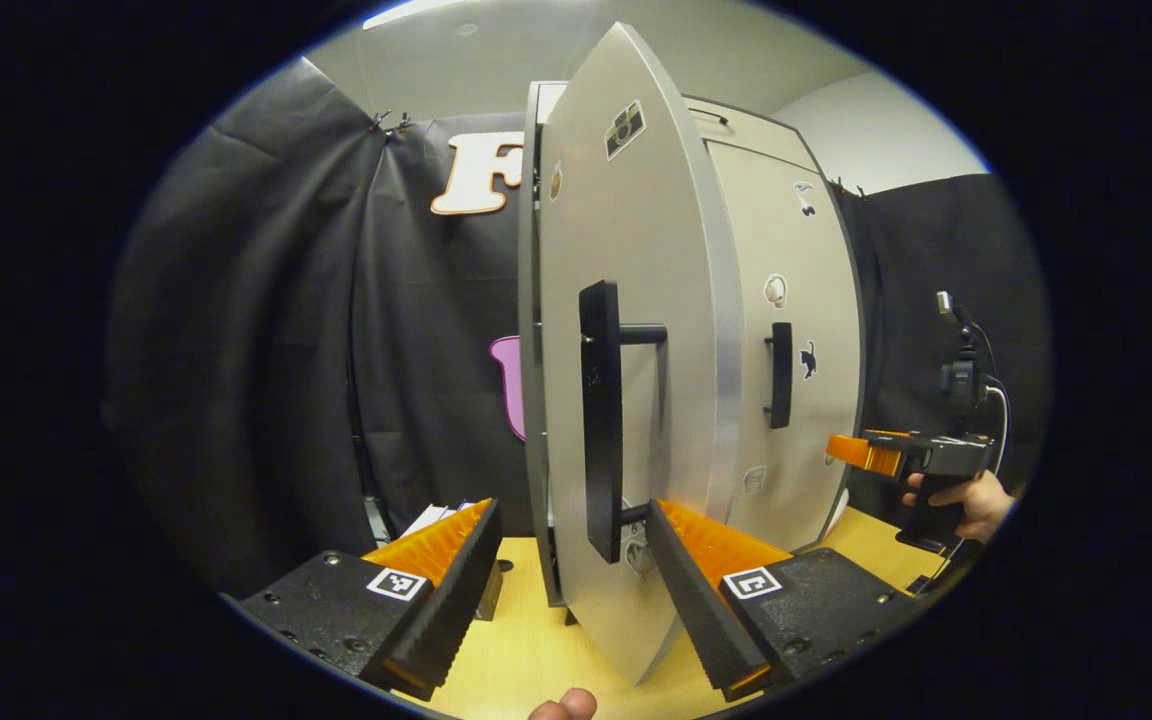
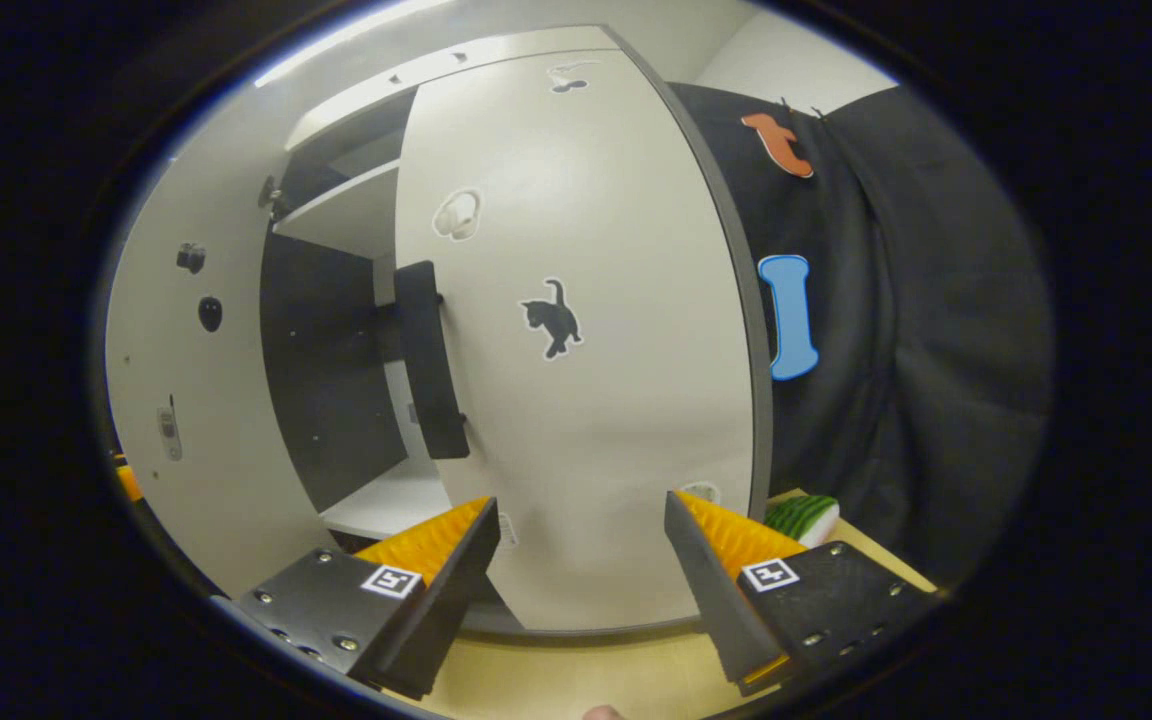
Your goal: Grasp the bottle in the cabinet with the left hand and place it on the coaster, then close the right door with the right hand and the left door with the left hand.
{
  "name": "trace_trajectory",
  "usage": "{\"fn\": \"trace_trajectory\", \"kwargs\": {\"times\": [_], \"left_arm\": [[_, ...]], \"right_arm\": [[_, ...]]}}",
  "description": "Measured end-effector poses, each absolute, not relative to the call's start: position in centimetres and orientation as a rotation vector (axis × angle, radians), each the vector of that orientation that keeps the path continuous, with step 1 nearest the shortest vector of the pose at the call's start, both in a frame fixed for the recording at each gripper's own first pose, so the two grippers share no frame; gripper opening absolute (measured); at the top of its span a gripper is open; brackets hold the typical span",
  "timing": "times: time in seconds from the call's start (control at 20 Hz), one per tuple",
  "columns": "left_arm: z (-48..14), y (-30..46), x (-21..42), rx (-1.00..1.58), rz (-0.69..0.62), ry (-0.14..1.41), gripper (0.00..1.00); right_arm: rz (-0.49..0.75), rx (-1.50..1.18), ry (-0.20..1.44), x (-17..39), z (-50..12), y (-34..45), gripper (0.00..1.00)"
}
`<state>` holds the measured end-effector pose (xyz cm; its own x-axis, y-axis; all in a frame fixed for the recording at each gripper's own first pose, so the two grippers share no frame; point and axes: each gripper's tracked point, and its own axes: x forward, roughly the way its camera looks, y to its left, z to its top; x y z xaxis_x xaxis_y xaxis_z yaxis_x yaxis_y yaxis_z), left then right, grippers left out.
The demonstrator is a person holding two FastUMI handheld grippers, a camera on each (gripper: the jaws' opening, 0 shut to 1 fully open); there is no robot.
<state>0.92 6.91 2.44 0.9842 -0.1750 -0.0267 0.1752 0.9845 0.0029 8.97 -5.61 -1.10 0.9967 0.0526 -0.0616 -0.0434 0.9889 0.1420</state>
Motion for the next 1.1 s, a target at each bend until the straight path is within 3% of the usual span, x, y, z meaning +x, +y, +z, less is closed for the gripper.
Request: {"fn": "trace_trajectory", "kwargs": {"times": [0.45, 0.7, 1.1], "left_arm": [[2.5, 2.4, 2.5, 0.028, -0.214, 0.009, 0.92], [2.3, -0.6, 4.6, 0.008, -0.239, 0.006, 1.00], [2.0, -5.1, 8.6, -0.011, -0.261, 0.000, 0.97]], "right_arm": [[0.048, 0.139, 0.091, 7.5, -1.9, -7.4, 1.00], [0.025, 0.146, 0.093, 7.0, -1.8, -9.3, 1.00], [-0.021, 0.139, 0.090, 6.0, -1.6, -12.7, 0.97]]}}
